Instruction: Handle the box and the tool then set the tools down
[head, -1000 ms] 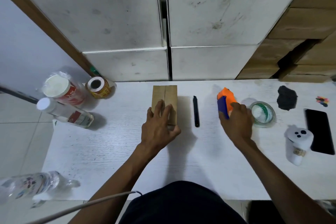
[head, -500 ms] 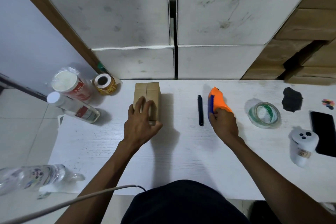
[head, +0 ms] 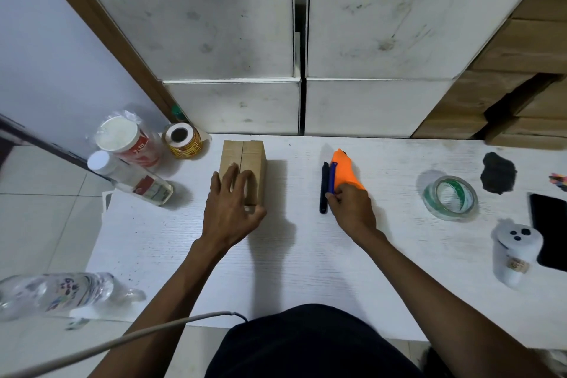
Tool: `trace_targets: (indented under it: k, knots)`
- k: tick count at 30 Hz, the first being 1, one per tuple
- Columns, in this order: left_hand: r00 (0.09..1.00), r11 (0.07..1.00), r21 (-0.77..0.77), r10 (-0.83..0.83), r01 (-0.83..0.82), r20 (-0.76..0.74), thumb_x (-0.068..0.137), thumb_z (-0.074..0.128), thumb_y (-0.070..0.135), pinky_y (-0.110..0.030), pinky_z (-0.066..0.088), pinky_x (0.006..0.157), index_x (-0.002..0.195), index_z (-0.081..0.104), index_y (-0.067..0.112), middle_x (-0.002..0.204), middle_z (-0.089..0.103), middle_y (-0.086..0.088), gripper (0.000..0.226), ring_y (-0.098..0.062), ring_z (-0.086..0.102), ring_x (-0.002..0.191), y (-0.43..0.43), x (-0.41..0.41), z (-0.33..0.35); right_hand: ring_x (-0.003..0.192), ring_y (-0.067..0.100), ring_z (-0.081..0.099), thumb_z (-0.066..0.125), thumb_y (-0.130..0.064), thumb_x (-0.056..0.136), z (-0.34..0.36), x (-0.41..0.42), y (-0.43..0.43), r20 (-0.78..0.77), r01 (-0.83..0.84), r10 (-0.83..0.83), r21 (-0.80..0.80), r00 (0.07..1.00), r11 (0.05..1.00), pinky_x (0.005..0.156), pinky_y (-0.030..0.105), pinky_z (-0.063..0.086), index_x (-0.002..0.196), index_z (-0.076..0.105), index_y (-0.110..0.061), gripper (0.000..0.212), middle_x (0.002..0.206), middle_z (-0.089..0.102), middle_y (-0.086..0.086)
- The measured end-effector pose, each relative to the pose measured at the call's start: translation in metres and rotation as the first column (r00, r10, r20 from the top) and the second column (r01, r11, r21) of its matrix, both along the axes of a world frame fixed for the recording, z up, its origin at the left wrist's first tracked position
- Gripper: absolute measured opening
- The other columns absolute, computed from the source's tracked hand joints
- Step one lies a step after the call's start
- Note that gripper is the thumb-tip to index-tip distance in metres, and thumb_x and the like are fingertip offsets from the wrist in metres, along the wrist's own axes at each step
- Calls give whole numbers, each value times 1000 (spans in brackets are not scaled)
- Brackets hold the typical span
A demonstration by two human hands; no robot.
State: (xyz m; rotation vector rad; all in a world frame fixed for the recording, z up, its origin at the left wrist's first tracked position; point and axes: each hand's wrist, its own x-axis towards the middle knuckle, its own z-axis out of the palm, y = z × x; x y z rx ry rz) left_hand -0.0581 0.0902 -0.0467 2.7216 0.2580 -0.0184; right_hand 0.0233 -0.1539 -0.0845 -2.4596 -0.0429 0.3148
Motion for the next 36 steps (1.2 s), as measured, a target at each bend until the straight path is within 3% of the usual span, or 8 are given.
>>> trace_targets:
  k: [6, 10, 14, 20, 25, 27, 32, 36]
  knots:
    - [998, 986, 158, -59, 54, 29, 72, 64, 47, -62, 21, 114, 140, 45, 15, 155, 33, -16, 77, -44, 14, 147, -10, 3, 6, 52, -3, 40, 63, -8, 89, 6, -6, 12, -15, -42, 42, 18, 999, 999, 54, 2, 38, 108, 59, 8, 25, 60, 37, -19]
    - [899, 920, 229, -370, 318, 233, 75, 72, 17, -49, 48, 99, 118, 66, 4, 125, 64, -19, 45, -40, 53, 121, -44, 14, 9, 49, 6, 40, 65, -17, 87, 5, -5, 4, 6, 7, -6, -31, 1000, 1000, 41, 16, 23, 95, 60, -3, 17, 56, 50, 0]
    - [854, 843, 144, -519, 518, -37, 78, 66, 9, -42, 55, 71, 114, 65, 6, 119, 66, -15, 36, -37, 61, 104, -84, 31, -4, 50, 11, 42, 67, -22, 85, 7, -1, 0, -8, 51, -51, -64, 999, 997, 44, 21, 25, 106, 63, 1, 31, 64, 62, 13]
    - [744, 761, 177, -508, 624, -434, 90, 60, 22, -43, 37, 110, 156, 12, 14, 166, 3, -9, 82, -37, 16, 148, -99, 42, -37, 51, 1, 45, 65, -30, 90, 3, 2, -1, -50, 15, -17, -46, 999, 999, 44, 14, 25, 114, 62, 1, 39, 55, 50, -10]
    - [756, 777, 201, -459, 596, -467, 90, 59, 22, -39, 38, 109, 156, 8, 8, 165, 4, -13, 84, -31, 17, 149, -94, 42, -50, 60, 9, 57, 66, -32, 90, 7, 0, -1, -33, 4, -4, 17, 999, 1000, 50, 13, 37, 106, 64, -1, 35, 71, 65, -5]
    - [778, 796, 212, -434, 568, -455, 90, 59, 23, -39, 34, 113, 155, 11, 5, 164, 7, -16, 82, -32, 17, 149, -92, 40, -54, 73, 19, 67, 62, -37, 91, 5, -1, -6, -6, 42, -42, 47, 999, 998, 61, 28, 49, 92, 69, -9, 29, 79, 73, 2]
    - [796, 805, 240, -401, 542, -453, 90, 55, 24, -41, 24, 120, 155, 10, 5, 164, 8, -19, 82, -35, 9, 151, -82, 35, -55, 81, 26, 63, 58, -24, 92, 1, 6, -35, 243, 159, -165, 46, 956, 986, 67, 33, 47, 91, 66, -11, 15, 87, 69, 6]
    - [861, 855, 191, -423, 482, -282, 87, 58, 16, -43, 47, 106, 153, 25, 7, 161, 27, -14, 75, -30, 23, 149, -78, 32, -29, 111, 42, 51, 62, -17, 87, -11, 24, -83, 275, 316, -269, -139, 923, 939, 92, 46, 45, 115, 59, -3, 32, 112, 61, 21]
